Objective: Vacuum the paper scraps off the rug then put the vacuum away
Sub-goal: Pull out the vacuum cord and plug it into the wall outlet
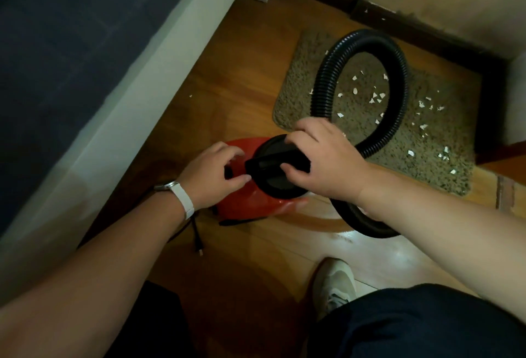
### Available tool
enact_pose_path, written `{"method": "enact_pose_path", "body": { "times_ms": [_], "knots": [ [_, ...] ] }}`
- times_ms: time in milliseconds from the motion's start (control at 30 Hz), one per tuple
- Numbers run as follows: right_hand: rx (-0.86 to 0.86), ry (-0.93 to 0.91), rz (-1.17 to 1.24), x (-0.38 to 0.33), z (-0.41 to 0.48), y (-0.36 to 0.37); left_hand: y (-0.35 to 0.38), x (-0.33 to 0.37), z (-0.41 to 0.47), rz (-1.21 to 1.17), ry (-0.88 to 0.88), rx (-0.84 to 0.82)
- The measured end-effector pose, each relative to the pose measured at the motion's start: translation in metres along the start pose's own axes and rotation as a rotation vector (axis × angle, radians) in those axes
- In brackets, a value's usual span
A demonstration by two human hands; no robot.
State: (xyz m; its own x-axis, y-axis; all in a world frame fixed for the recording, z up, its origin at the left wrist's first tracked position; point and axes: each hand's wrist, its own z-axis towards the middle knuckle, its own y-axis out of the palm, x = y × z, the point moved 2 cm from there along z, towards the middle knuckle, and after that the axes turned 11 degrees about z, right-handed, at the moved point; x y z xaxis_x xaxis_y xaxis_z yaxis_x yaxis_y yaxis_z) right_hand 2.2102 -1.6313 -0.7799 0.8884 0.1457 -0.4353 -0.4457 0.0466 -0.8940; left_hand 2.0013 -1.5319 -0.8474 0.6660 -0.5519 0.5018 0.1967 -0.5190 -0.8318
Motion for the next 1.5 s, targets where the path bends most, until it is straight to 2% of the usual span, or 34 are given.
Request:
{"method": "enact_pose_path", "body": {
  "times_ms": [100, 267, 367, 567, 800, 1133, 1333, 1500],
  "knots": [
    [-0.316, 0.043, 0.008, -0.013, 0.023, 0.013, -0.003, -0.013, -0.004, 0.025, 0.004, -0.009],
    [-0.564, 0.111, -0.189, -0.018, 0.050, 0.039, 0.004, -0.049, -0.004, 0.094, -0.070, -0.086],
    [-0.644, 0.118, -0.266, -0.022, 0.058, 0.054, 0.012, -0.068, -0.002, 0.085, -0.139, -0.125],
    [-0.580, 0.071, -0.251, -0.021, 0.059, 0.063, 0.024, -0.088, -0.008, 0.066, -0.190, -0.203],
    [-0.557, 0.036, -0.234, -0.011, 0.052, 0.055, 0.021, -0.106, -0.013, 0.022, -0.228, -0.206],
    [-0.306, -0.016, -0.173, -0.009, 0.036, -0.003, 0.033, -0.100, -0.004, -0.194, -0.243, -0.254],
    [-0.242, -0.025, -0.084, -0.013, 0.026, -0.022, 0.030, -0.094, -0.004, -0.266, -0.263, -0.224],
    [-0.273, 0.035, -0.112, -0.008, 0.020, -0.022, 0.020, -0.101, -0.007, -0.240, -0.316, -0.129]
  ]
}}
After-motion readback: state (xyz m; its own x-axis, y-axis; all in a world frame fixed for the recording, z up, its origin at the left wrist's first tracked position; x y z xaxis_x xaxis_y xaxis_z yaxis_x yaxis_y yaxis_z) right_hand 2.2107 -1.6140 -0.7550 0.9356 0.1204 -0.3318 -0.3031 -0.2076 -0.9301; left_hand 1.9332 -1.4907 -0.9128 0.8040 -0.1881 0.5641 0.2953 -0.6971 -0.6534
